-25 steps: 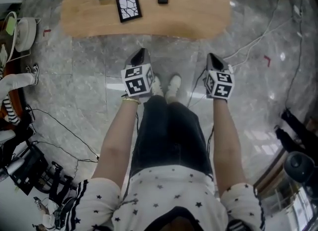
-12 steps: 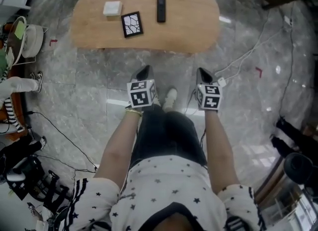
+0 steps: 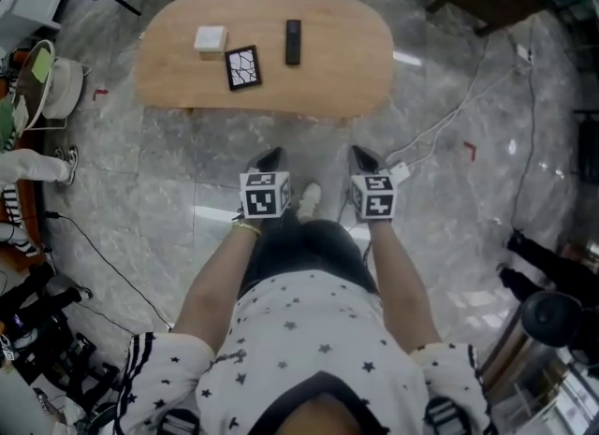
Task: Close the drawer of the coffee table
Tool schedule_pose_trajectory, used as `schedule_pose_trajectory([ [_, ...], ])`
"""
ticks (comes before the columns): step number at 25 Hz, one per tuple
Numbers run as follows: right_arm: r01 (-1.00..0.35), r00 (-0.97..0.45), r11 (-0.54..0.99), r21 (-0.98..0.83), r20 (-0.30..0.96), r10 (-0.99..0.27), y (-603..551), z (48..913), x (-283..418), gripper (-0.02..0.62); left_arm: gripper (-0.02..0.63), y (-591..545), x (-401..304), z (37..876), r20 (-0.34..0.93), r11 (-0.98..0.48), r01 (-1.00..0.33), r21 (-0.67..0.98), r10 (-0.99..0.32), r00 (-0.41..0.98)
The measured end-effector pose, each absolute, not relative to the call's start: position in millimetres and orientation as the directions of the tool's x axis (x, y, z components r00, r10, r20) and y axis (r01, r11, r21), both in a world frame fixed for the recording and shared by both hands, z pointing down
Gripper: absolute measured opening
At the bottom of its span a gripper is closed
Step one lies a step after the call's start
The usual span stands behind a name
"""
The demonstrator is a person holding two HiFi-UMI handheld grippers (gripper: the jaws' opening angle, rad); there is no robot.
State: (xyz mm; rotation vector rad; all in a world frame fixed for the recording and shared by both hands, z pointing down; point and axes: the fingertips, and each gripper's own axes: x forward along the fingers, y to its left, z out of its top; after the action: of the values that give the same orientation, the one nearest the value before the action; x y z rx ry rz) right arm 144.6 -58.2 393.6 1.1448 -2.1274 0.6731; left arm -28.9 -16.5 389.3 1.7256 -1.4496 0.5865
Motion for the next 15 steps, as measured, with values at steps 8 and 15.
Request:
schedule_pose_trajectory([
  [8,-0.846,-0.452,0.504,-0.174,0.735,-0.505,-49.3,360.5,135.5,0.008,0.008,3.6,-11.3,363.2,0.799,-0.080,-0.959,0.273,-0.535,0.273],
  [15,-0.802,-0.496,0.576,-0.158,0.713,-0.495,-47.1,324.8,120.4,0.008,0.008,-3.5,2.3,332.7,0.778,-0.103,-0.947,0.305,-0.546,0.310],
])
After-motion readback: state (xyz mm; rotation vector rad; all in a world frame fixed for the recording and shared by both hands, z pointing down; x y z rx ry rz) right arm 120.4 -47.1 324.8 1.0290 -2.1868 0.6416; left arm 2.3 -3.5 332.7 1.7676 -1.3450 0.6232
